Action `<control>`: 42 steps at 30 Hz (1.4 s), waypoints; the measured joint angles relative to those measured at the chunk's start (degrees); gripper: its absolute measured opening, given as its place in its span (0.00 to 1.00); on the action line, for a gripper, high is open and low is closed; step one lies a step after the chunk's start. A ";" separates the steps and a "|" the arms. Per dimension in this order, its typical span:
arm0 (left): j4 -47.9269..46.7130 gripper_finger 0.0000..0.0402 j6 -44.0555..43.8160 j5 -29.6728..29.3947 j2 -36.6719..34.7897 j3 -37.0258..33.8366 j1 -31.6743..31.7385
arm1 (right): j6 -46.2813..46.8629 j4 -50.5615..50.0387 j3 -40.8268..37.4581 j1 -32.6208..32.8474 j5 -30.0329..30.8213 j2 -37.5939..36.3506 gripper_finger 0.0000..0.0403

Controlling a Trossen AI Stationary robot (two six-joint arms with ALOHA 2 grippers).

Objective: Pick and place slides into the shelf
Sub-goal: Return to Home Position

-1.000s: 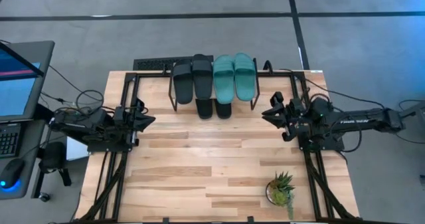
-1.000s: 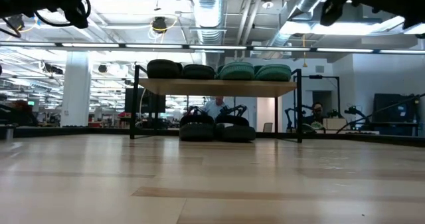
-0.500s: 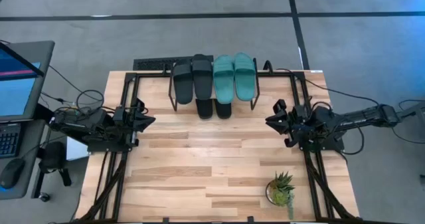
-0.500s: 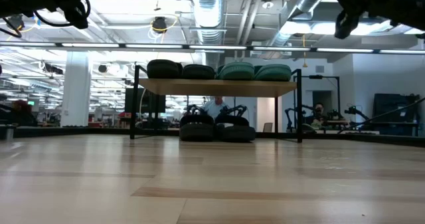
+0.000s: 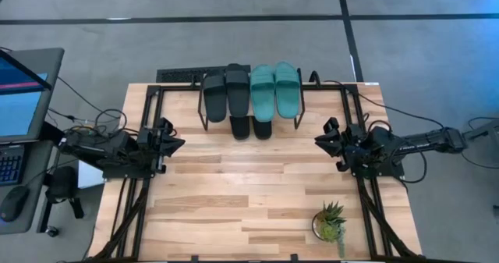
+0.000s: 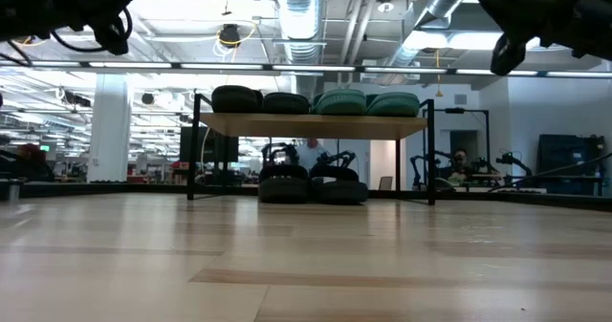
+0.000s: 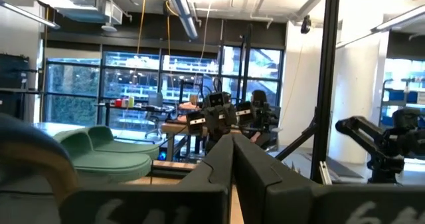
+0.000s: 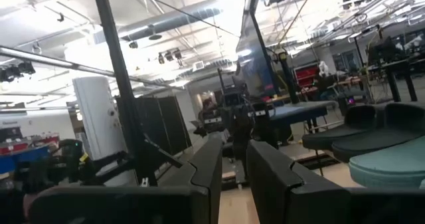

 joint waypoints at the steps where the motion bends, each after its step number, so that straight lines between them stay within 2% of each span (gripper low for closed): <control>1: 0.81 0.00 -0.28 0.00 -0.32 -0.78 0.00 | 0.03 -0.77 0.00 0.00 0.00 -0.46 0.15; 10: 2.91 0.00 -1.02 0.22 -1.98 -2.62 -0.02 | -2.96 -4.49 -0.02 0.00 0.24 -8.57 0.15; 17: 2.75 0.00 -0.48 1.31 -1.99 -2.64 -0.04 | -4.12 -14.97 -0.04 0.13 2.75 -19.98 0.15; 29: 6.67 0.00 4.44 0.15 -1.99 -2.66 0.06 | -3.97 -16.99 -0.08 0.45 3.70 -19.98 0.15; 36: 6.67 0.00 4.17 -0.35 -1.99 -2.71 3.00 | -3.88 -16.64 -0.09 -1.51 3.67 -19.98 0.15; 42: 6.53 0.00 1.80 3.23 -1.99 -2.73 6.90 | -3.00 -16.99 -0.09 -2.25 2.92 -19.98 0.15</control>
